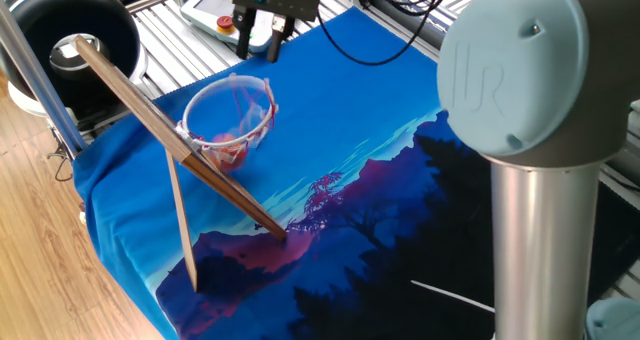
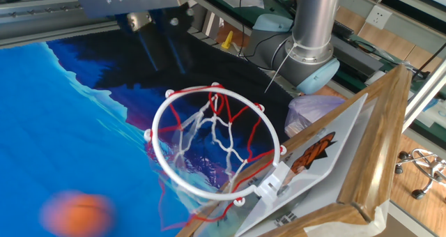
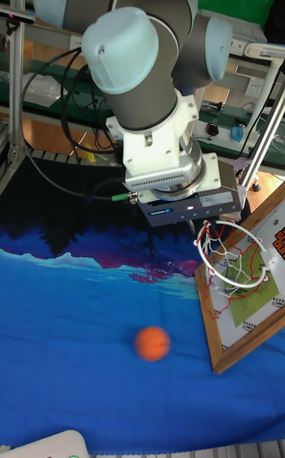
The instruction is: Grab a basketball, release it and shoot it into the basket
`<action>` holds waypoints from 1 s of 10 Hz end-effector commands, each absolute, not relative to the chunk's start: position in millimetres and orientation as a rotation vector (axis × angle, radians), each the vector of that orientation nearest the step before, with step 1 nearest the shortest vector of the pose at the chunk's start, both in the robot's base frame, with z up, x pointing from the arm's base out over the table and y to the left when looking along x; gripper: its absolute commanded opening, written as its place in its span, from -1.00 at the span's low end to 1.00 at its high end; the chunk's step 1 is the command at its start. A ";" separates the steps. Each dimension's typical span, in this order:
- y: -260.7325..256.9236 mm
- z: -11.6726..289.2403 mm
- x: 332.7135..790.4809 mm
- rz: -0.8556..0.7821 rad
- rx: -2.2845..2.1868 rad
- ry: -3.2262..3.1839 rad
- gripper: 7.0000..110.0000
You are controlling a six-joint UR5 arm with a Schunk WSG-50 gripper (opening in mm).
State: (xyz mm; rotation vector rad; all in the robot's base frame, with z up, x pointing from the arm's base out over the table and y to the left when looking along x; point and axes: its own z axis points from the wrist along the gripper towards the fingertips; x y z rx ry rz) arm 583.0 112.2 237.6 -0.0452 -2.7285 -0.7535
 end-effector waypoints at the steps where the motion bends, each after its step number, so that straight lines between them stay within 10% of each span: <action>1: 91.3 231.1 575.7 -0.652 0.055 -2.739 -0.71; 2: 84.9 227.6 575.7 -0.612 0.079 -2.752 -0.71; 3: 75.6 223.1 576.3 -0.559 0.106 -2.766 -0.28; 10: -2.1 188.1 600.1 -0.204 0.468 -2.824 -0.28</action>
